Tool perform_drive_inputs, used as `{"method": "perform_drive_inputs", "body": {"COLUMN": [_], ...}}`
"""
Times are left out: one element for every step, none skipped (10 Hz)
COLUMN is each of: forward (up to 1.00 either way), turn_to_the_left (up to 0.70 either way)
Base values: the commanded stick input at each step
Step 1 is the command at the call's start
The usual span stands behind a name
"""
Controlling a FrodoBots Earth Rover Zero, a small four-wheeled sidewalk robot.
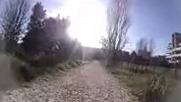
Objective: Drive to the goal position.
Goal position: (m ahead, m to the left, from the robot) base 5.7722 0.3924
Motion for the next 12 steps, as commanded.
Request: {"method": "perform_drive_inputs", "body": {"forward": [0.5,0.5,0.5,0.5,0.5,0.5,0.5,0.5,0.5,0.5,0.5,0.5], "turn_to_the_left": [0.0,0.0,0.0,0.0,0.0,0.0,0.0,0.0,0.0,0.0,0.0,0.0]}}
